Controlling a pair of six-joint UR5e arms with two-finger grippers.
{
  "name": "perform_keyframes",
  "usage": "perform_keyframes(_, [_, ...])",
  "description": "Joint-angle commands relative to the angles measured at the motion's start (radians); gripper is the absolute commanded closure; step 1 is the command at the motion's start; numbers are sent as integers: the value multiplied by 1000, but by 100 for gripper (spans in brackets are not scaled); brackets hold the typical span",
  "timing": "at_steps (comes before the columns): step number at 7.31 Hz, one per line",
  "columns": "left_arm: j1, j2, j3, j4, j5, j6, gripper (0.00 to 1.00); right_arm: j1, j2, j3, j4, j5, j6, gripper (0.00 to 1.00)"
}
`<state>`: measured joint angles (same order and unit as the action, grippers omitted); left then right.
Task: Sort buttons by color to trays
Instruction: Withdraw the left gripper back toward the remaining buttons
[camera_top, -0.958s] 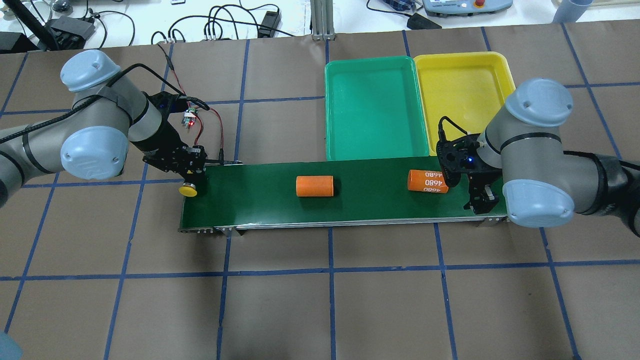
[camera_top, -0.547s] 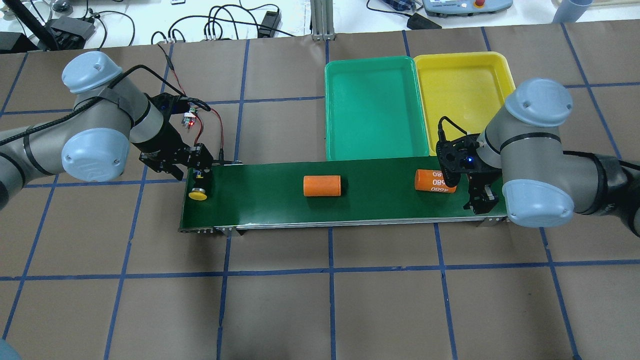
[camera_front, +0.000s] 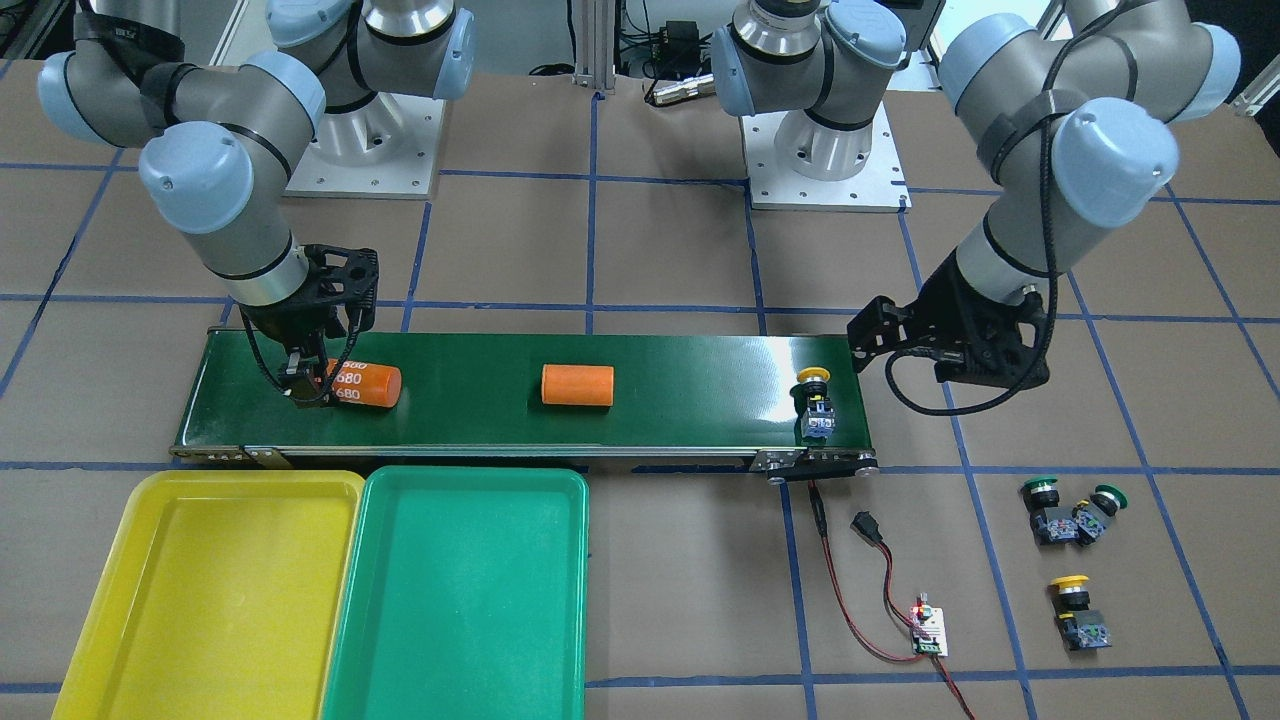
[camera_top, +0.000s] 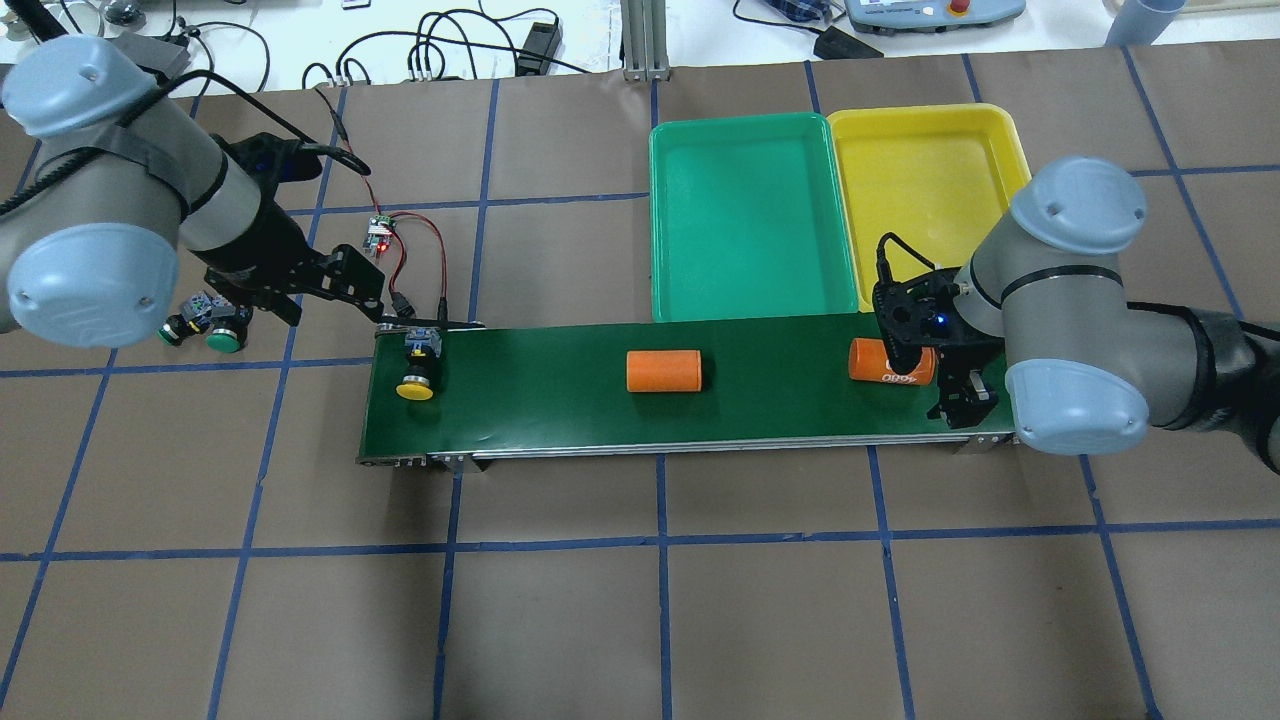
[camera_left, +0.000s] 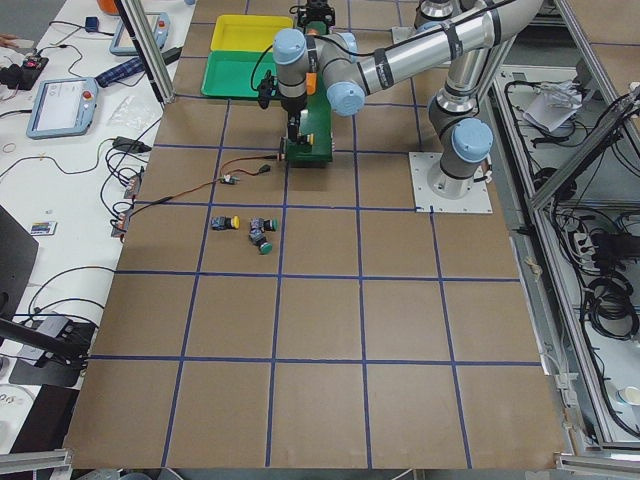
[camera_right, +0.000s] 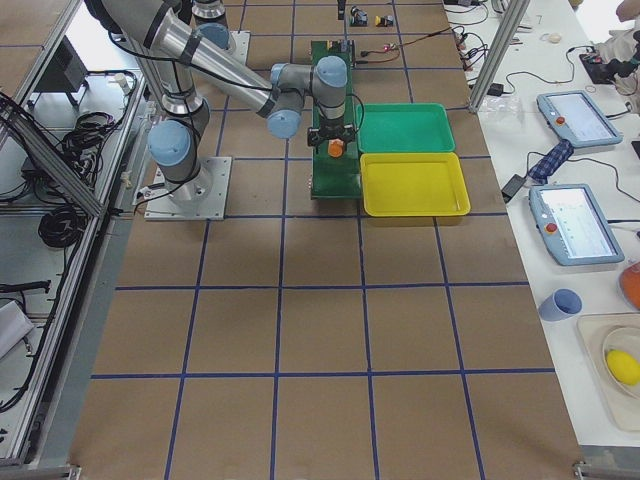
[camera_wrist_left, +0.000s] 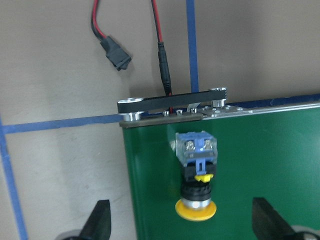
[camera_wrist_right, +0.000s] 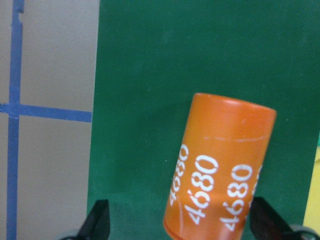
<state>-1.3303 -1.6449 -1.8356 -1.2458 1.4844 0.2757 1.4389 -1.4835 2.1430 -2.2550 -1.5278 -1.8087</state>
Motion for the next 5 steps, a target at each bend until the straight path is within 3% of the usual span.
perform_keyframes(1, [167, -31, 56, 5, 25, 104, 0, 0, 0, 0, 0, 0, 0, 0])
perform_keyframes(3, [200, -111, 99, 113, 75, 282, 0, 0, 0, 0, 0, 0, 0, 0])
perform_keyframes(5, [215, -191, 105, 129, 103, 280, 0, 0, 0, 2, 0, 0, 0, 0])
